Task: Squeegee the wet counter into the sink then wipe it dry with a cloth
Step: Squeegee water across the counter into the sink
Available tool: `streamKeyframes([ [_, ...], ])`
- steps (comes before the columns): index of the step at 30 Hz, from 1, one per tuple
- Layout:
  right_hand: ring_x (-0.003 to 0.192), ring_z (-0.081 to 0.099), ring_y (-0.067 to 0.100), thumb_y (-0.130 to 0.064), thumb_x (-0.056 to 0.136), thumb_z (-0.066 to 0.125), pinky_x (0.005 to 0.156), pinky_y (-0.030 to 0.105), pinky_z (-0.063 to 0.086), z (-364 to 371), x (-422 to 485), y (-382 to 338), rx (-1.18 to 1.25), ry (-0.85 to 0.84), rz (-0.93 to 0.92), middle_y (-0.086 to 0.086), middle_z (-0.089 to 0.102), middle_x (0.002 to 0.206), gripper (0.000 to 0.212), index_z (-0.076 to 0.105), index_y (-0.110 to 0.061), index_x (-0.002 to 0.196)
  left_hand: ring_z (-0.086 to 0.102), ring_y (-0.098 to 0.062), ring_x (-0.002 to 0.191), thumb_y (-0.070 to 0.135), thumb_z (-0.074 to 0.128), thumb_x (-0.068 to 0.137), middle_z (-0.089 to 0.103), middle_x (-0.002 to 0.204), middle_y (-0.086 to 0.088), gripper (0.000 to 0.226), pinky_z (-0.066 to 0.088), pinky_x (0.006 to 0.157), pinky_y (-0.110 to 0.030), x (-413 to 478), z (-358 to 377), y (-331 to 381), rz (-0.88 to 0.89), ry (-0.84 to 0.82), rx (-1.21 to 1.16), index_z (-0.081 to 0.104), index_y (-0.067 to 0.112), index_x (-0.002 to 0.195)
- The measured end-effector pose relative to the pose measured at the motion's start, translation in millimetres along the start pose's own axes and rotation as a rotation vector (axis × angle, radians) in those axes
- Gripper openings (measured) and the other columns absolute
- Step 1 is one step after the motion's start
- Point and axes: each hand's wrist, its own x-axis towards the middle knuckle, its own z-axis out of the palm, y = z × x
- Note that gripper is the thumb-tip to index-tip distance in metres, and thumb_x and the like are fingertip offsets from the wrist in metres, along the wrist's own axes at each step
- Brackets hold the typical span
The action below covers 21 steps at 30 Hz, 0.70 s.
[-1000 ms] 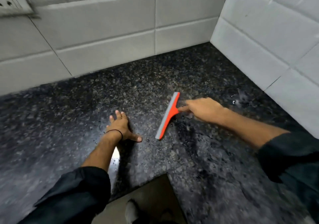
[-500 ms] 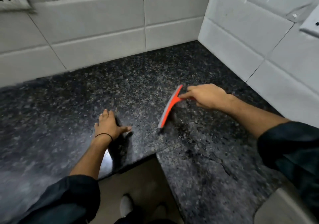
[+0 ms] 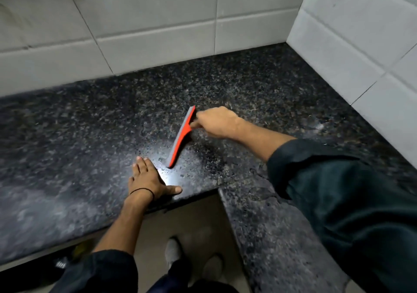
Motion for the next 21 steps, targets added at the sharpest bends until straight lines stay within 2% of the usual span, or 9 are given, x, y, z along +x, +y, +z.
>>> streamKeyframes([
  [3,0.116,0.063,0.028,-0.037,0.101,0.044,0.086,0.04,0.05,8.9,-43.0,32.5,-0.036,-0.09,-0.022,0.004,0.065,0.124,0.031,0.06,-0.034,0.127,-0.011,-0.031,0.151,0.067,0.081,0.058,-0.018,0.162,-0.014,0.147,0.008,0.122,-0.049,-3.0,-4.1,5.6,-0.027,-0.01,0.01,-0.009,0.003,0.154],
  [7,0.115,0.06,0.027,-0.032,0.101,0.038,0.084,0.044,0.049,26.2,-121.1,88.5,-0.131,-0.252,0.052,0.002,0.059,0.124,0.039,0.049,-0.039,0.137,-0.006,-0.029,0.152,0.064,0.079,0.064,-0.011,0.164,-0.013,0.137,0.008,0.122,-0.049,-1.3,-9.0,37.8,0.038,-0.006,0.027,-0.004,0.004,0.155],
  [10,0.117,0.056,0.019,-0.023,0.101,0.032,0.084,0.041,0.048,27.0,-186.8,122.3,-0.252,-0.348,0.068,-0.008,0.05,0.13,0.056,0.032,-0.056,0.146,-0.005,-0.029,0.152,0.063,0.076,0.069,-0.01,0.164,-0.012,0.132,0.007,0.122,-0.048,0.6,-3.1,80.0,0.188,-0.009,0.03,-0.005,0.004,0.155],
  [13,0.121,0.052,0.012,-0.017,0.099,0.039,0.084,0.037,0.05,24.5,-228.5,146.8,-0.309,-0.392,0.102,-0.018,0.045,0.132,0.064,0.027,-0.06,0.145,-0.005,-0.028,0.152,0.062,0.074,0.073,-0.012,0.164,-0.01,0.127,0.007,0.122,-0.049,-0.3,8.2,116.0,0.284,-0.03,0.029,-0.005,0.007,0.156],
  [17,0.124,0.051,0.014,-0.02,0.096,0.049,0.088,0.039,0.051,20.8,-236.8,158.7,-0.25,-0.342,0.12,-0.014,0.047,0.132,0.065,0.03,-0.057,0.146,-0.005,-0.027,0.152,0.06,0.07,0.078,-0.014,0.164,-0.006,0.12,0.009,0.122,-0.051,1.5,24.7,128.5,0.348,-0.061,0.094,-0.006,0.011,0.156],
  [19,0.121,0.053,0.016,-0.017,0.094,0.05,0.086,0.037,0.051,17.0,-223.8,159.8,-0.162,-0.242,0.128,-0.011,0.05,0.127,0.065,0.035,-0.054,0.146,0.008,-0.027,0.151,0.062,0.069,0.077,-0.001,0.165,-0.007,0.113,0.015,0.12,-0.051,5.5,23.0,129.3,0.348,-0.046,0.143,0.007,0.011,0.156],
  [20,0.118,0.054,0.017,-0.015,0.092,0.05,0.083,0.036,0.05,15.0,-213.6,159.5,-0.123,-0.199,0.137,-0.01,0.052,0.122,0.066,0.039,-0.052,0.145,0.023,-0.029,0.147,0.062,0.07,0.076,0.014,0.163,-0.009,0.103,0.021,0.117,-0.05,7.3,19.2,130.8,0.346,-0.015,0.164,0.023,0.011,0.152],
  [21,0.114,0.056,0.019,-0.014,0.091,0.049,0.081,0.036,0.048,12.4,-201.2,158.8,-0.092,-0.16,0.148,-0.008,0.053,0.117,0.066,0.041,-0.051,0.144,0.041,-0.03,0.136,0.062,0.07,0.075,0.036,0.154,-0.011,0.085,0.029,0.113,-0.049,9.2,13.5,132.4,0.35,0.038,0.175,0.043,0.013,0.14],
])
